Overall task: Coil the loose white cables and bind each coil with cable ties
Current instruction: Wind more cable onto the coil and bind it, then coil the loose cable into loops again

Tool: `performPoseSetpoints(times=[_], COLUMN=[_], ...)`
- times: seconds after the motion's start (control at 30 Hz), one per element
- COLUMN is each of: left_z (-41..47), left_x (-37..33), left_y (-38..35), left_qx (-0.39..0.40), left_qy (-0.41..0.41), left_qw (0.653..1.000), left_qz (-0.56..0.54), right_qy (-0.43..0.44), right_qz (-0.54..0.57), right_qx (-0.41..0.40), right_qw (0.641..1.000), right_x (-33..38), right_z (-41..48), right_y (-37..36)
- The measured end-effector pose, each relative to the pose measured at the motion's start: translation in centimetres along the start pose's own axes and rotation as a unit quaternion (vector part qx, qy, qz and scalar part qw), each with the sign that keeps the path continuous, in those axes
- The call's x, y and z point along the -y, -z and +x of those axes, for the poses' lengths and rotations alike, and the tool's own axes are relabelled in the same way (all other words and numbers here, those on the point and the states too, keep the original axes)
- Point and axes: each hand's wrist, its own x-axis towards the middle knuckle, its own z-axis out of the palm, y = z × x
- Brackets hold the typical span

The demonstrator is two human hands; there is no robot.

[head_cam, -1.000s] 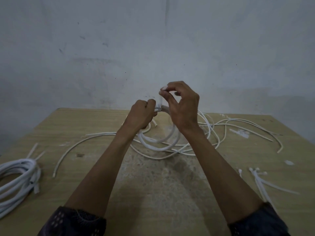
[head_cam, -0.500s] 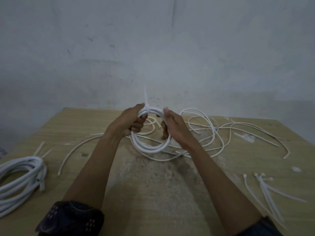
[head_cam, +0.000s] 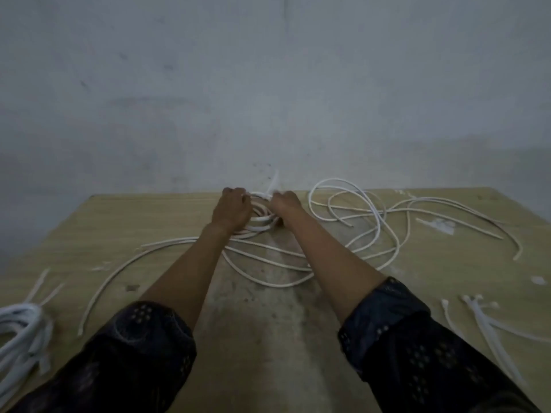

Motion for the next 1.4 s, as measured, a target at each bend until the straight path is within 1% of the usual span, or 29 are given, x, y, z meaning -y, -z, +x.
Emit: performPoseSetpoints(times=[0.03, 0.07, 0.1, 0.13, 0.2, 0.27, 0.33, 0.4, 0.47, 0.5, 0.57, 0.6, 0.63, 0.67, 0.7, 0.73, 0.77, 0.8, 0.83, 0.9, 0.97, 1.0, 1.07, 1.13, 1.17, 1.23, 1.3, 1.33, 1.4], left_z=[0.0, -0.1, -0.1, -0.3, -0.4, -0.4, -0.6, -1.1, -1.6, -1.9, -2.9, -3.5, -4.2, -4.9, -5.5, -6.0, -6.5, -6.9, -7.3, -8.1, -8.9, -9.1, -9.1, -8.8, -8.7, -8.6, -8.5, -8.4, -8.1], left_x=[0.5, 0.5, 0.1, -0.7, -2.4, -3.9, -5.2, -6.6, -7.6, -8.0, -8.7, -9.0, -9.1, -9.3, -9.2, -9.0, -8.7, -8.5, -8.2, -7.6, -6.9, -6.4, -5.6, -4.8, -4.4, -3.5, -2.9, -2.6, -2.5], left_y=[-0.7, -1.0, -1.3, -1.3, -0.9, -0.2, 0.3, 0.2, -0.5, -1.0, -1.9, -2.1, -2.2, -2.2, -2.0, -1.8, -1.5, -1.2, -1.0, -0.6, -0.3, -0.3, -0.3, -0.2, -0.2, -0.1, -0.2, -0.3, -0.3], left_qx=[0.018, 0.004, -0.031, -0.071, -0.149, -0.214, -0.245, -0.249, -0.231, -0.214, -0.162, -0.131, -0.095, -0.055, -0.024, -0.005, 0.005, 0.015, 0.036, 0.130, 0.227, 0.240, 0.196, 0.136, 0.130, 0.164, 0.183, 0.182, 0.186], left_qy=[0.003, 0.011, 0.021, 0.027, 0.007, -0.059, -0.124, -0.184, -0.241, -0.266, -0.305, -0.317, -0.321, -0.318, -0.318, -0.323, -0.325, -0.324, -0.314, -0.277, -0.243, -0.248, -0.284, -0.291, -0.277, -0.245, -0.260, -0.266, -0.261], left_qw=[1.000, 1.000, 0.999, 0.997, 0.988, 0.974, 0.961, 0.947, 0.935, 0.933, 0.935, 0.938, 0.942, 0.946, 0.948, 0.946, 0.945, 0.946, 0.949, 0.951, 0.943, 0.938, 0.938, 0.947, 0.951, 0.955, 0.948, 0.945, 0.946], left_qz=[0.016, 0.024, 0.028, 0.030, 0.035, 0.038, 0.040, 0.088, 0.119, 0.110, 0.074, 0.054, 0.033, 0.022, 0.022, 0.022, 0.019, 0.011, -0.002, -0.036, -0.029, -0.018, -0.014, -0.026, -0.031, -0.025, 0.030, 0.042, 0.041], right_qy=[0.037, 0.073, 0.113, 0.149, 0.205, 0.234, 0.222, 0.181, 0.148, 0.143, 0.170, 0.196, 0.217, 0.222, 0.217, 0.209, 0.203, 0.208, 0.222, 0.263, 0.289, 0.293, 0.297, 0.308, 0.311, 0.315, 0.305, 0.293, 0.260], right_qz=[-0.080, -0.152, -0.204, -0.225, -0.194, -0.135, -0.092, -0.108, -0.141, -0.150, -0.173, -0.189, -0.203, -0.218, -0.246, -0.286, -0.326, -0.348, -0.355, -0.340, -0.307, -0.265, -0.148, -0.047, -0.006, 0.052, 0.046, 0.015, -0.118], right_qx=[-0.001, -0.019, -0.060, -0.117, -0.206, -0.255, -0.302, -0.310, -0.294, -0.277, -0.214, -0.152, -0.072, 0.030, 0.128, 0.205, 0.248, 0.262, 0.255, 0.210, 0.149, 0.126, 0.099, 0.058, 0.038, 0.006, 0.012, 0.023, 0.050], right_qw=[0.996, 0.986, 0.971, 0.956, 0.937, 0.928, 0.923, 0.927, 0.934, 0.938, 0.946, 0.950, 0.952, 0.950, 0.936, 0.912, 0.890, 0.876, 0.872, 0.878, 0.894, 0.910, 0.938, 0.948, 0.949, 0.948, 0.951, 0.956, 0.957], right_x=[-0.3, -0.5, -1.0, -1.6, -3.2, -4.4, -5.4, -6.6, -7.7, -8.1, -8.2, -8.1, -7.9, -7.7, -7.4, -7.2, -7.2, -7.3, -7.5, -7.7, -7.9, -7.9, -7.5, -6.6, -6.1, -5.8, -5.9, -6.0, -6.6], right_z=[-0.2, -0.8, -0.9, -1.1, -1.4, -1.8, -2.3, -2.2, -2.1, -2.0, -2.4, -2.6, -3.2, -4.0, -4.9, -5.8, -6.6, -7.0, -7.1, -7.1, -6.7, -6.5, -6.4, -6.7, -7.0, -7.4, -7.4, -7.4, -7.0], right_y=[0.6, 1.2, 1.8, 2.5, 4.3, 6.7, 9.3, 11.5, 12.8, 13.0, 13.5, 13.6, 13.5, 13.4, 13.2, 13.0, 12.8, 12.6, 12.4, 12.1, 12.2, 12.4, 13.2, 14.3, 14.9, 15.7, 15.8, 15.5, 14.9])
